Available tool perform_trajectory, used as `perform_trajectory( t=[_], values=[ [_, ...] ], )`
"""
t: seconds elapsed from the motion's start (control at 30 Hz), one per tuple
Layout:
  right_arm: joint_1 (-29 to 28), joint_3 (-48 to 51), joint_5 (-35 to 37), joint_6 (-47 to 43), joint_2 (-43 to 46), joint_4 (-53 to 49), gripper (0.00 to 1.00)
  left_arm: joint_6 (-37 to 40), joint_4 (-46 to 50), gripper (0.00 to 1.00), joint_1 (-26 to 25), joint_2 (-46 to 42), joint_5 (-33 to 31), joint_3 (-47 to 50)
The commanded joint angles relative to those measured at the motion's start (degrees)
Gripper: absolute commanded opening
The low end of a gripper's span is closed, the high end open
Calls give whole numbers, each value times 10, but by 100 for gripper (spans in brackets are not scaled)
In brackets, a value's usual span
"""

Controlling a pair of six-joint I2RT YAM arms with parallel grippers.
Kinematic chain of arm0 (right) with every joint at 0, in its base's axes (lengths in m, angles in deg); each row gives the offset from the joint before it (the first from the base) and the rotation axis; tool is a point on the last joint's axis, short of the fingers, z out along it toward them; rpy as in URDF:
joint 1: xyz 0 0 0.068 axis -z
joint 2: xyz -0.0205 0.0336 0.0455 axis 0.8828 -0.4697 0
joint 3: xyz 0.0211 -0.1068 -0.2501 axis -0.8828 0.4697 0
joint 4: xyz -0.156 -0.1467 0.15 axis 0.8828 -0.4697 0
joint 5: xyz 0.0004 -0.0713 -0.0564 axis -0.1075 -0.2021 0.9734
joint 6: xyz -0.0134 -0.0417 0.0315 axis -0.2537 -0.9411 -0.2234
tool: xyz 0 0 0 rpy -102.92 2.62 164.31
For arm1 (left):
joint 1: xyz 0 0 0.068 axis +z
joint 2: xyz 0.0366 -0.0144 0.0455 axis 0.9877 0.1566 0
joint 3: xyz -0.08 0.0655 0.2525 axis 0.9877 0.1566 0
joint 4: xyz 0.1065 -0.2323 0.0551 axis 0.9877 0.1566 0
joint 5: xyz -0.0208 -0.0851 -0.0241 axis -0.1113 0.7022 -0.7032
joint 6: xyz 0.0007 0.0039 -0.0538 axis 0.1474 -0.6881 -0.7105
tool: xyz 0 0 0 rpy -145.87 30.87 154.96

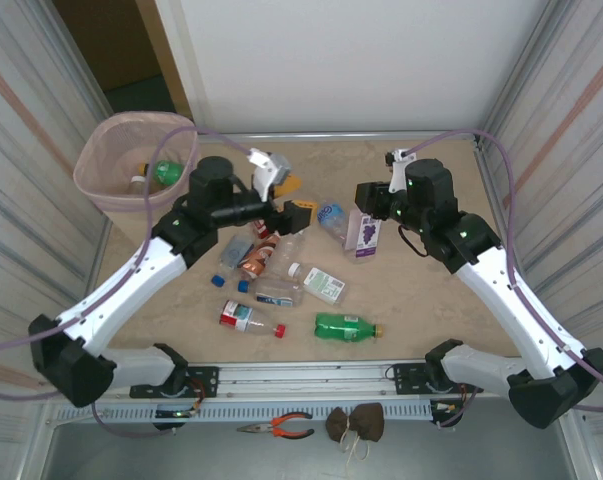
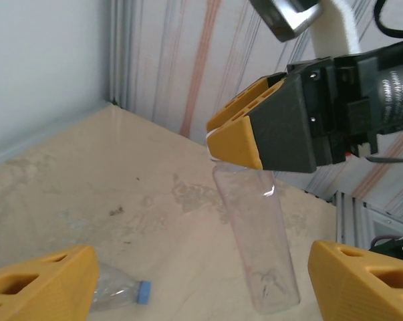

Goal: Put the plastic bottles in the bin

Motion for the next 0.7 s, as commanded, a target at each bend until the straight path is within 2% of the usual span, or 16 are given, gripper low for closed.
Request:
perform_trajectory(
  t=[0.0, 0.17, 0.3, 0.5, 0.67],
  values=[
    [8, 10, -1, 19, 20, 53, 38, -32, 41, 82, -34, 47, -21, -65],
    [16, 10, -6, 24, 20, 63, 38, -35, 103, 82, -85, 115, -70, -140],
    [20, 6, -13, 29, 22, 66, 38, -49, 128, 81, -98, 150, -103, -169],
    [22, 7, -13, 30, 31, 74, 39, -38, 116, 74, -110, 174, -55, -175],
    [22, 5, -13, 36, 32, 77, 39, -20, 140, 71, -128, 197, -44, -194]
  ],
)
